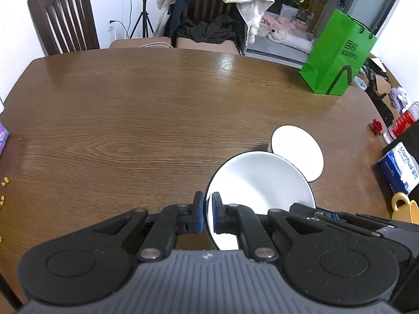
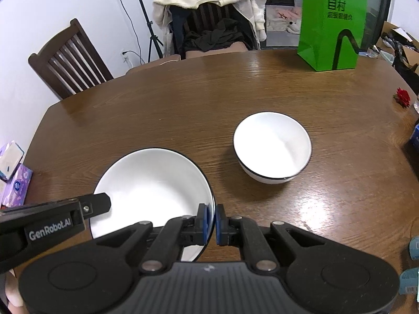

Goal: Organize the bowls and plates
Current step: 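Carry the white bowl with both tools over the blue bowl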

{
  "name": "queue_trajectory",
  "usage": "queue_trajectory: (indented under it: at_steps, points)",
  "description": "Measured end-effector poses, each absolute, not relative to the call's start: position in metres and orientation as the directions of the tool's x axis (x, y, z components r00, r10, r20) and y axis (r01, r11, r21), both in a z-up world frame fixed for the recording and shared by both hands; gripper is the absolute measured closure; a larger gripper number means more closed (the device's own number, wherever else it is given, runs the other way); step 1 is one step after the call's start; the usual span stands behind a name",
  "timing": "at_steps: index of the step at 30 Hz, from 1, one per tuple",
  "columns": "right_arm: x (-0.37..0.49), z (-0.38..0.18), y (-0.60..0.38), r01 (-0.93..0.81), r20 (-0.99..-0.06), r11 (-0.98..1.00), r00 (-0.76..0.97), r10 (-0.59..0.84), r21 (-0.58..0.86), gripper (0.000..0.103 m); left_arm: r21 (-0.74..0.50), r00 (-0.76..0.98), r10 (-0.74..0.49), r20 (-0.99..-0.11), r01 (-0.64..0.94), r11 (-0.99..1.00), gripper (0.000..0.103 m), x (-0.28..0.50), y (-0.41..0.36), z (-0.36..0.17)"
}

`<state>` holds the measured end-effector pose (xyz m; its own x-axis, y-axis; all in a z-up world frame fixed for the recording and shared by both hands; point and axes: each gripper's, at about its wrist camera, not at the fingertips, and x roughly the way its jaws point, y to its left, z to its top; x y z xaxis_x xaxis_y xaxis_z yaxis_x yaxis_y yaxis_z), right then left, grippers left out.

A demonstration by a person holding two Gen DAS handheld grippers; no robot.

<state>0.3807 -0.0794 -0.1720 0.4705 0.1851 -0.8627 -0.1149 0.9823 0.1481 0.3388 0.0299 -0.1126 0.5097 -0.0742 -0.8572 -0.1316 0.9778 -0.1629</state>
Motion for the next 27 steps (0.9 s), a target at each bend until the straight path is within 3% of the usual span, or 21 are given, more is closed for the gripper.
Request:
queue_trajectory:
  at_steps: [27]
  points:
    - [0.325,-0.160,-0.136,-0.065,-0.847,0.987,0.507,0.161,0.149,0.097,-0.157,0.527,-0.103,-0.844,-0.059,0.986,0.096,0.295,-0.023,-0.099]
